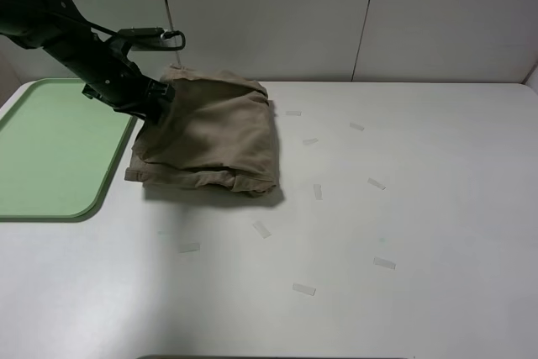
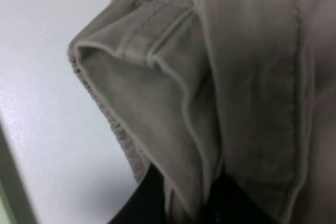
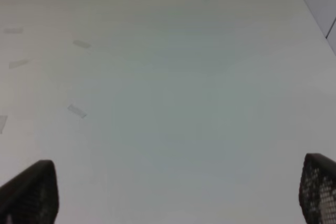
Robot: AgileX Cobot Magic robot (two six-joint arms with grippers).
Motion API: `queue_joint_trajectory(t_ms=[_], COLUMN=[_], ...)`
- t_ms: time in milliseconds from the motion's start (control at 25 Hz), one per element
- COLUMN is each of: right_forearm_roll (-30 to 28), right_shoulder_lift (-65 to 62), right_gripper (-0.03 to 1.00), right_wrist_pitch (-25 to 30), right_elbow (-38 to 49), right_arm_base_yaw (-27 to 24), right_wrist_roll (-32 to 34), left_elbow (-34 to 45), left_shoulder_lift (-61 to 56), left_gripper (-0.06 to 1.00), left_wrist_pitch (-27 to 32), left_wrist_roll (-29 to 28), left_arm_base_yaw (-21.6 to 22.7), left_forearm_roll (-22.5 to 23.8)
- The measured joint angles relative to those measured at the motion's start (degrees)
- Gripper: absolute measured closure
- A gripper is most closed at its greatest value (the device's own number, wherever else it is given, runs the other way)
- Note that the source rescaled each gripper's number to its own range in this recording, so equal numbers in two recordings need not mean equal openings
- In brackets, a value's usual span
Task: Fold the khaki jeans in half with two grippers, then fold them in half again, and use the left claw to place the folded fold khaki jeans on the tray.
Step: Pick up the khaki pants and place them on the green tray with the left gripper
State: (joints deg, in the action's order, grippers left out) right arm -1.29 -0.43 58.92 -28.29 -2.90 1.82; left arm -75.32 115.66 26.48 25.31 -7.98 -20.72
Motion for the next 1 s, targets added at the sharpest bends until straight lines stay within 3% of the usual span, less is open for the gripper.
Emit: queue_joint_trajectory(t_ms=[360, 640, 1000], right_forearm_roll=[0.0, 0.0, 0.0], right_shoulder_lift=[0.0, 0.0, 0.0], right_gripper=[-0.03, -0.03, -0.03], right_wrist_pitch=[0.0, 0.0, 0.0], right_elbow=[0.0, 0.0, 0.0], right_arm_base_yaw=[0.0, 0.0, 0.0], right_wrist_roll=[0.0, 0.0, 0.0], left_elbow=[-16.2, -24.5, -30.3], left_shoulder_lift=[0.0, 0.0, 0.0], left_gripper=[0.94, 0.94, 0.94], left_wrist_pitch=[21.8, 28.2, 36.8], left_wrist_roll=[-1.0, -2.0, -2.1], left_arm_base_yaw=[-0.5, -0.7, -1.1], left_forearm_roll=[6.6, 15.6, 23.9])
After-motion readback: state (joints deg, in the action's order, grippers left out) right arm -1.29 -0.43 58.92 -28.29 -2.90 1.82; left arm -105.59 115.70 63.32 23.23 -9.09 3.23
